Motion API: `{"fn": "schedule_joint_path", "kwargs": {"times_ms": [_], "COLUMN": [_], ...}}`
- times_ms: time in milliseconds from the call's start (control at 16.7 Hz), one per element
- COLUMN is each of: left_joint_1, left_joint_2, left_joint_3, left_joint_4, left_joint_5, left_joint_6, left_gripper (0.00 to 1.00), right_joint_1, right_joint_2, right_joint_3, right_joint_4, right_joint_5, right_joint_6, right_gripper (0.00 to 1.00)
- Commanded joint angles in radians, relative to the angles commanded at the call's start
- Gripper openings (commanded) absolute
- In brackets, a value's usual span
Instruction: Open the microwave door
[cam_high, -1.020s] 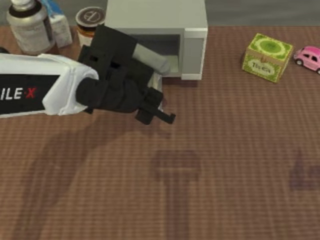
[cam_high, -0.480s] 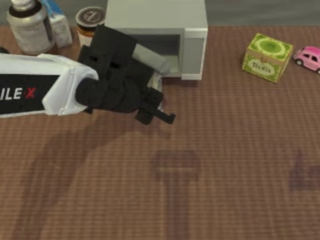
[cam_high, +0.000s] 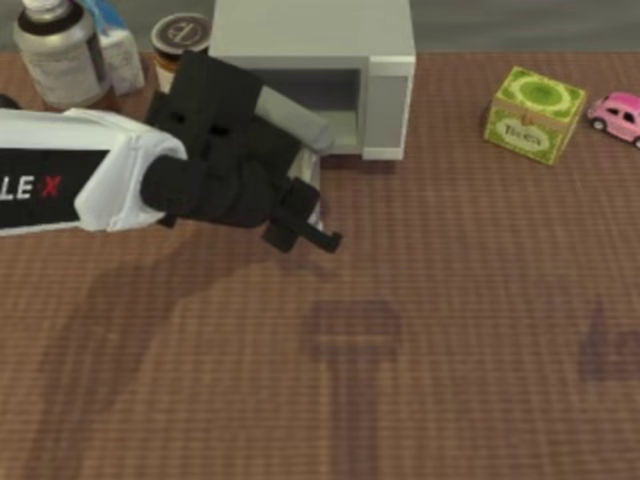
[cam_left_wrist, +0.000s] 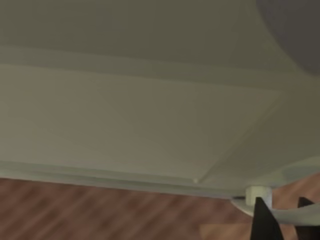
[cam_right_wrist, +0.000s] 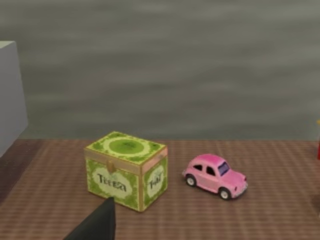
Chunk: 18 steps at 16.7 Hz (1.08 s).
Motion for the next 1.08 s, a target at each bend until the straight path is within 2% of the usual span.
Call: {"fn": "schedule_joint_path", "kwargs": {"times_ms": [180,1080], "left_joint_1": [0.012,0.012], "left_joint_2": [-0.004,-0.004], "left_joint_3": [-0.010,-0.010], "left_joint_4": [-0.004,-0.004], "left_joint_5": [0.015,0.015], "left_joint_6": [0.023,0.023], "left_gripper": [0.00,0.00], "right_joint_1": [0.000,0.000], "right_joint_2": [0.000,0.000], "right_joint_3": [0.000,0.000], "right_joint_4": [0.000,0.000], "right_joint_5": [0.000,0.000], "right_joint_6": [0.000,0.000], "right_gripper": [1.00,1.00]}}
